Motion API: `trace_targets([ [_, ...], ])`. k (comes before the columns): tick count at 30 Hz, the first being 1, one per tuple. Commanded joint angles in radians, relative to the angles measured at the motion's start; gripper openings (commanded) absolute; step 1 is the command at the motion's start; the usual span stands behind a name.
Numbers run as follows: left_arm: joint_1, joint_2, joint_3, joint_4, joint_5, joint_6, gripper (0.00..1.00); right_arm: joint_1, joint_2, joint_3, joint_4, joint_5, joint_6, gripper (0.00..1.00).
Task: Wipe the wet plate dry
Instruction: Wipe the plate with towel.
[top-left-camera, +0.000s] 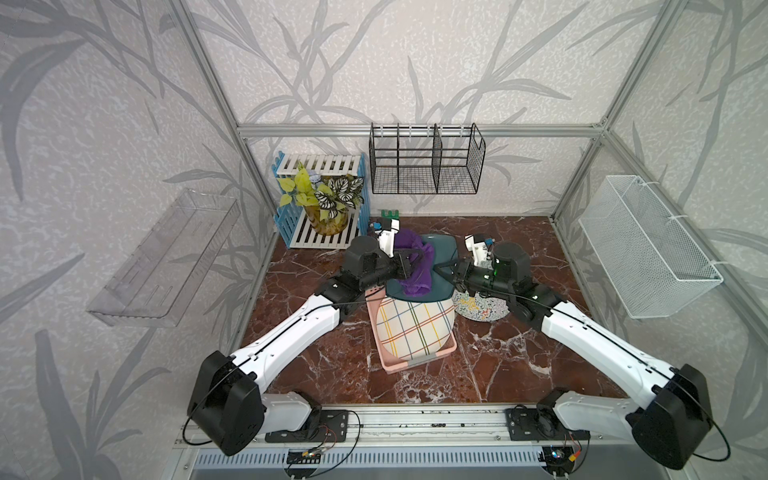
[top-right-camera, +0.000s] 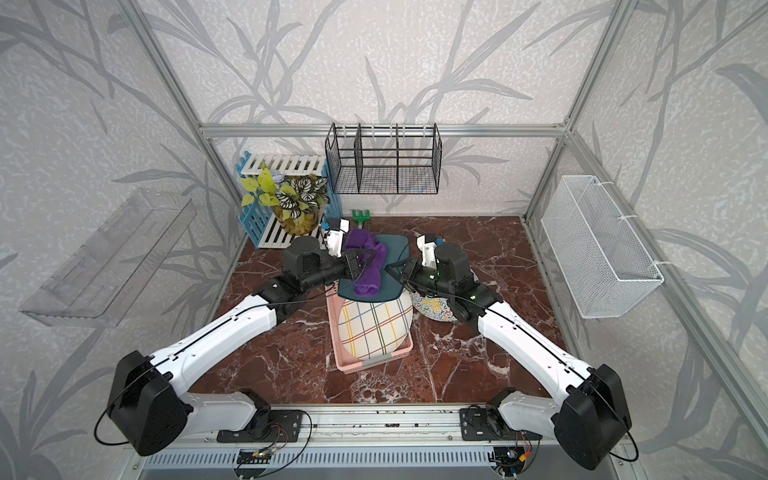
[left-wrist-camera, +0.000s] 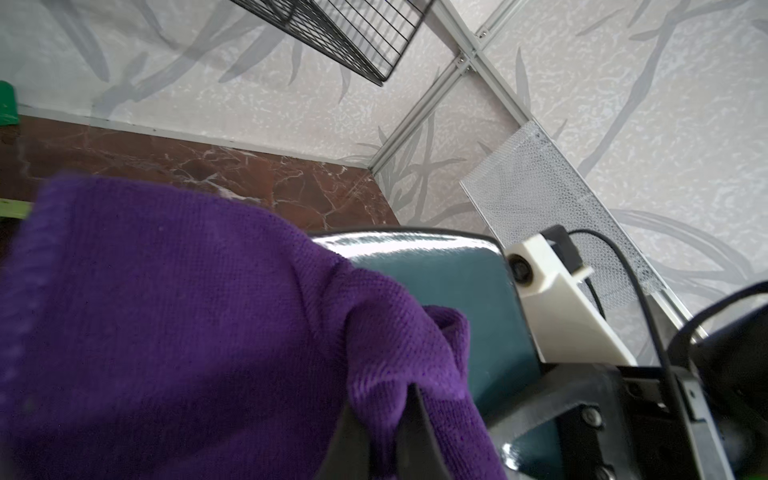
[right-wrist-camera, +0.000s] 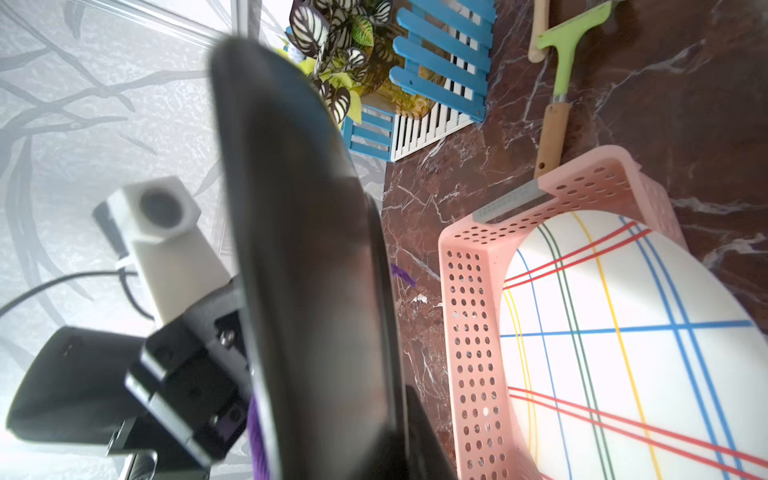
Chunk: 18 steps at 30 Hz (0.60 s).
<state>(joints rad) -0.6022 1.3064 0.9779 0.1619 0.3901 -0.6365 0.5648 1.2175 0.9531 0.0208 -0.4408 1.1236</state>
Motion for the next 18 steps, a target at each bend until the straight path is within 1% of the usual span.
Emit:
trace_targets([
  [1, 0.008, -0.039, -0.135, -0.054, 0.031, -0.069, 0.0, -0.046, -0.129, 0.05, 0.35, -0.003, 0.035, 0.0],
  [4, 0.113, -0.135, -0.223, 0.1, 0.085, -0.223, 0.0, -0.14, -0.152, 0.012, 0.436, -0.013, 0.137, 0.0],
  [6, 0.17, -0.162, -0.251, 0.239, 0.166, -0.322, 0.0, -0.16, -0.174, -0.003, 0.462, -0.017, 0.141, 0.0],
  [8, 0.203, -0.157, -0.244, 0.358, 0.252, -0.412, 0.0, -0.161, -0.207, -0.005, 0.436, -0.008, 0.106, 0.0],
  [10, 0.218, -0.15, -0.215, 0.393, 0.277, -0.482, 0.0, -0.161, -0.236, -0.021, 0.439, 0.012, 0.1, 0.0],
  [12, 0.226, -0.141, -0.2, 0.454, 0.273, -0.558, 0.0, -0.161, -0.253, -0.057, 0.553, 0.022, 0.141, 0.0],
  [14, 0.227, -0.104, -0.199, 0.615, 0.282, -0.663, 0.0, -0.161, -0.243, -0.071, 0.672, 0.008, 0.193, 0.0],
  [15, 0.226, -0.073, -0.196, 0.706, 0.293, -0.731, 0.0, -0.159, -0.23, -0.067, 0.7, -0.011, 0.21, 0.0],
  [18, 0.222, 0.017, -0.155, 0.992, 0.309, -0.958, 0.0, -0.144, -0.202, -0.055, 0.686, -0.045, 0.219, 0.0],
])
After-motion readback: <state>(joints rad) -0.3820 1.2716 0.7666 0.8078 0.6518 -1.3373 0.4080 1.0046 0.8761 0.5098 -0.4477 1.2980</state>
